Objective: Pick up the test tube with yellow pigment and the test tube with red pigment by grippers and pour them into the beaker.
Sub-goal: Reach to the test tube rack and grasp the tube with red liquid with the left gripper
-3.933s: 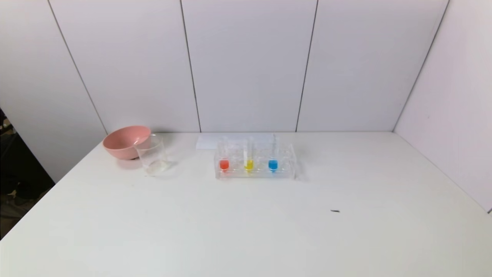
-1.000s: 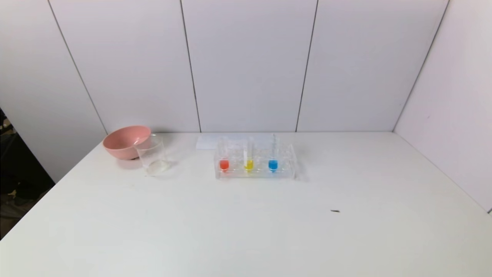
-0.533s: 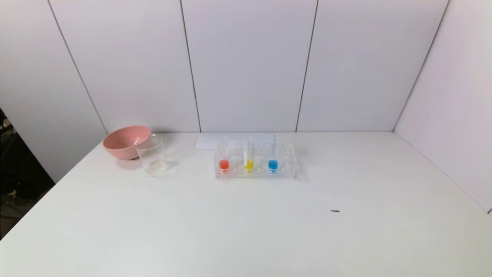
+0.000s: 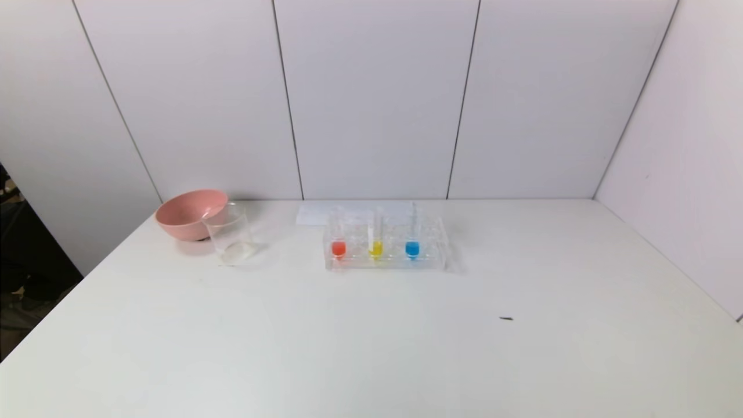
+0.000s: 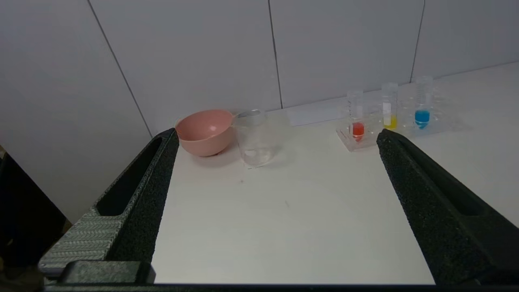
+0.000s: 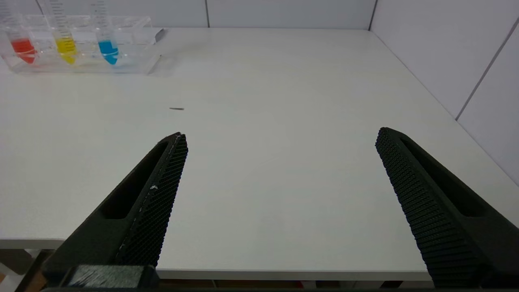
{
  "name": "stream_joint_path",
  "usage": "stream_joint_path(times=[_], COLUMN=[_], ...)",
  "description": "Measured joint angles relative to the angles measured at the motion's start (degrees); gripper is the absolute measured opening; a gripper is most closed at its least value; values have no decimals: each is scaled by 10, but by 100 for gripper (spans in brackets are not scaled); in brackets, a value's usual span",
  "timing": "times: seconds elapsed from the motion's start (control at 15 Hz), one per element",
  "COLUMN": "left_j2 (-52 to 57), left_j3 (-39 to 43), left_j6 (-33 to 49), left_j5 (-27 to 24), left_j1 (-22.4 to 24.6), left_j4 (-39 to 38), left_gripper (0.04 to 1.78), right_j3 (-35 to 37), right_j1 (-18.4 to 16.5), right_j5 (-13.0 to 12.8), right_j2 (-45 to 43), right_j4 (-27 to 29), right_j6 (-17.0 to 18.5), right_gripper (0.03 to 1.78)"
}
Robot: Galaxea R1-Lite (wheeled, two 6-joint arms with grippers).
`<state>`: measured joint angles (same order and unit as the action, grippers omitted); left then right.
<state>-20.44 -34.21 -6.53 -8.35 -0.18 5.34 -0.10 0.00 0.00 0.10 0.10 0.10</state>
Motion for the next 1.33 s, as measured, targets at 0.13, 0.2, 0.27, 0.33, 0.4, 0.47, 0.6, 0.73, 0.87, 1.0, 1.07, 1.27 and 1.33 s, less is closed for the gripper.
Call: stream_joint_path(times=[0.13, 0.2, 0.27, 0.33, 0.4, 0.47, 0.6, 0.73, 0.87, 1.0, 1.07, 1.27, 1.33], left_j2=[-44, -67, -92, -114, -136, -159, -204, -248, -288, -322, -337, -377, -387], left_j3=[-13, -20, -27, -34, -38, -42, -47, -50, -52, -54, -54, -54, -54], left_j6=[0, 0, 0, 2, 4, 5, 13, 30, 36, 38, 40, 43, 43], left_j5=[-7, -10, -15, -23, -32, -42, -52, -55, -56, -56, -56, -56, -56], left_j1=[0, 0, 0, 0, 0, 0, 0, 0, 0, -5, -12, -23, -24], left_j4=[-34, -44, -49, -51, -51, -52, -65, -105, -145, -162, -173, -202, -203], left_gripper=[172, 172, 172, 172, 172, 172, 172, 172, 172, 172, 172, 172, 172], right_j3=[0, 0, 0, 0, 0, 0, 0, 0, 0, 0, 0, 0, 0], right_j1=[0, 0, 0, 0, 0, 0, 0, 0, 0, 0, 0, 0, 0], right_j5=[0, 0, 0, 0, 0, 0, 0, 0, 0, 0, 0, 0, 0], right_j2=[0, 0, 0, 0, 0, 0, 0, 0, 0, 0, 0, 0, 0], right_j4=[0, 0, 0, 0, 0, 0, 0, 0, 0, 0, 0, 0, 0], right_j6=[0, 0, 0, 0, 0, 0, 0, 0, 0, 0, 0, 0, 0], right_gripper=[170, 170, 170, 170, 170, 170, 170, 170, 170, 170, 170, 170, 170])
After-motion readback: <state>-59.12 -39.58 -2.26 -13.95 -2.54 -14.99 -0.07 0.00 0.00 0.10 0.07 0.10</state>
